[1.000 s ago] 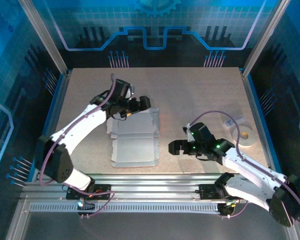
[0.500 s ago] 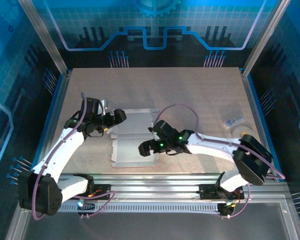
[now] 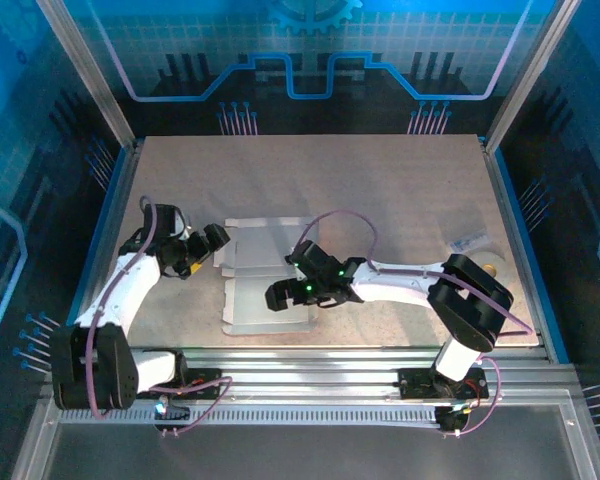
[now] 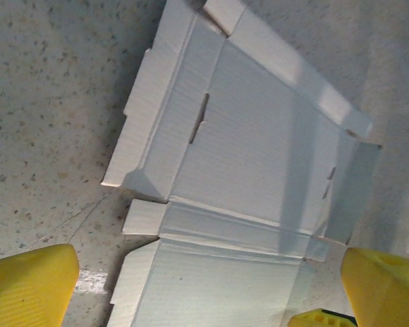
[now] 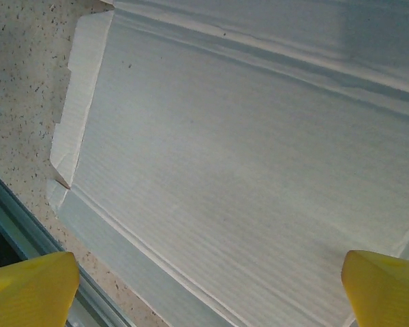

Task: Fold the paper box

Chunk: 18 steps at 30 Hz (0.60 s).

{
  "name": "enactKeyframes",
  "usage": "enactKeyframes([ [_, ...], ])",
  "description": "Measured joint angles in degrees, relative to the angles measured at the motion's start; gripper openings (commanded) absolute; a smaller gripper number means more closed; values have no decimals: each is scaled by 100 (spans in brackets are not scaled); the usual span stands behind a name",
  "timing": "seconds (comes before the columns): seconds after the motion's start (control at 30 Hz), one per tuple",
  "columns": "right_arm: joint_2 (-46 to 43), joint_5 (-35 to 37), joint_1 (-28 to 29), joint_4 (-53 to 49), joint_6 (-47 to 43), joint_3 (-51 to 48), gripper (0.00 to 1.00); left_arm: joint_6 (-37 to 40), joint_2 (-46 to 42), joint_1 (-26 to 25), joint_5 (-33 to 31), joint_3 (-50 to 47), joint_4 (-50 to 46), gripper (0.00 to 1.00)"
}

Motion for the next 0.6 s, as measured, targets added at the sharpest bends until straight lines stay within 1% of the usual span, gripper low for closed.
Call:
enactKeyframes([
  [0.07,-2,0,-2,35,13,-111,100,24,247,2,-33,17,-7,99],
  [0.27,-240,0,-57,195,22,-581,100,175,1102,4,-55,323,-26,91],
  [0.43,-522,2,-197,131,-4,-870,100,280,1526,-11,-59,481,28,85],
  [0.53,-662,79,-251,-79,-105,-955,100,321,1786,-122,-114,660,11,82],
  [0.6,-772,186,-273,-306,-188,-973,100,413,1967,-299,-236,855,-26,79],
])
